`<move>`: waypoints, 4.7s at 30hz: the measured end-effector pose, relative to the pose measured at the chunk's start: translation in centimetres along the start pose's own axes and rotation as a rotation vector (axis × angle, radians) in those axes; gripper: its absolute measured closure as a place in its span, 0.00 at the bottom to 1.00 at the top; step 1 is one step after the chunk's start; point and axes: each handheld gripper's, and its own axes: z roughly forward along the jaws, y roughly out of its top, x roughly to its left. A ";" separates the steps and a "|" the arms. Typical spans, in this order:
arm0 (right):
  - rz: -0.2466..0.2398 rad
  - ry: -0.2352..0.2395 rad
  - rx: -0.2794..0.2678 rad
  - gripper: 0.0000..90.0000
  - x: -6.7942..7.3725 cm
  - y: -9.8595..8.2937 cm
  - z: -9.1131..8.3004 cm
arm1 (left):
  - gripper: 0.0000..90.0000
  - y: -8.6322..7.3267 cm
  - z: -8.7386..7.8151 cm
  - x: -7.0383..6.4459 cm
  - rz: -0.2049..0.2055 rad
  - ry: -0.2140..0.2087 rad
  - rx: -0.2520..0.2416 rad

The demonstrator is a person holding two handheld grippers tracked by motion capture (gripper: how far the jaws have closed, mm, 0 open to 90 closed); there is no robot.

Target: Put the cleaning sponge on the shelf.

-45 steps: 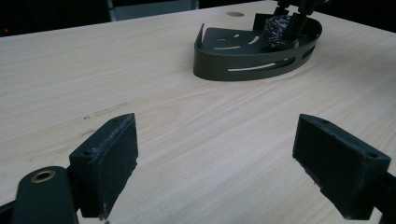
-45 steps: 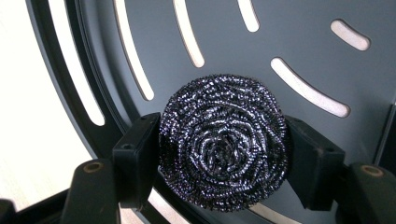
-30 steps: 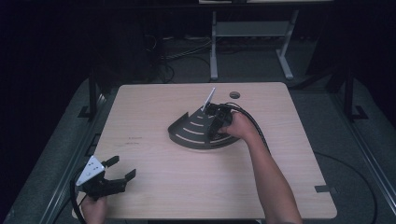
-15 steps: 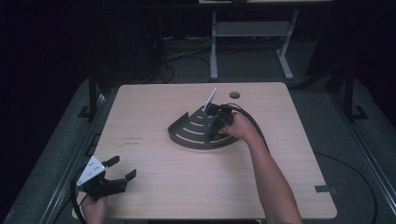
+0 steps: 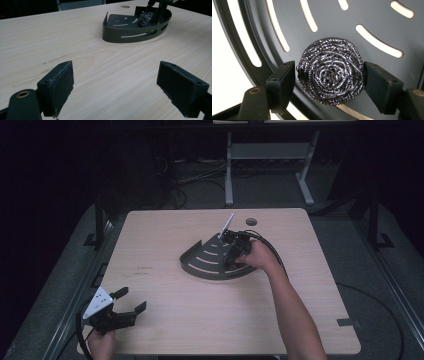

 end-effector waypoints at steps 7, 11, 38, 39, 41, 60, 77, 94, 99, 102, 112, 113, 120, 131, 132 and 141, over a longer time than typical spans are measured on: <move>-0.001 0.000 -0.011 0.29 0.0 -0.1 -0.3 | 0.15 0.0 0.0 0.1 -0.004 0.001 0.002; 0.000 0.003 -0.012 0.29 -0.1 -0.3 -0.4 | 0.15 0.0 0.0 0.1 -0.003 0.002 0.003; -0.014 -0.012 -0.058 0.24 0.6 -0.9 -2.5 | 0.15 0.1 0.1 0.0 -0.001 -0.002 0.006; -0.015 -0.010 -0.061 0.24 0.7 -0.9 -2.7 | 0.15 0.1 0.2 0.0 -0.001 -0.003 0.006; -0.014 -0.012 -0.064 0.23 0.8 -1.1 -2.9 | 0.15 0.1 0.2 -0.1 0.003 -0.003 0.006; -0.027 -0.030 -0.081 0.20 1.7 -2.3 -4.7 | 0.15 0.1 0.1 -0.1 0.001 -0.001 0.005; -0.036 -0.012 -0.110 0.19 2.6 -4.3 -5.6 | 0.15 0.1 0.2 -0.3 0.010 -0.003 0.012; -0.028 -0.019 -0.131 0.19 3.0 -7.6 -5.8 | 0.15 0.1 0.2 -0.4 0.016 -0.001 0.015; -0.020 -0.017 -0.134 0.20 3.0 -8.4 -5.7 | 0.15 0.1 0.2 -0.4 0.015 0.000 0.016; -0.012 -0.014 -0.134 0.19 2.9 -8.9 -5.6 | 0.15 0.1 0.2 -0.4 0.016 -0.001 0.017; -0.005 -0.020 -0.135 0.19 2.9 -10.3 -5.4 | 0.15 0.1 0.1 -0.4 0.014 0.002 0.016; 0.000 -0.017 -0.133 0.19 2.9 -10.4 -5.4 | 0.15 0.1 0.1 -0.4 0.015 0.002 0.016; 0.005 -0.015 -0.138 0.19 2.8 -11.4 -5.0 | 0.15 0.1 0.2 -0.4 0.017 0.002 0.017; 0.016 -0.007 -0.132 0.19 3.1 -12.9 -4.5 | 0.15 0.0 0.2 -0.4 0.016 0.002 0.019; 0.012 -0.008 -0.133 0.19 3.1 -13.0 -4.4 | 0.15 0.0 0.2 -0.4 0.016 0.003 0.019; 0.011 -0.005 -0.128 0.19 3.6 -13.9 -4.0 | 0.15 0.0 0.2 -0.4 0.019 0.002 0.020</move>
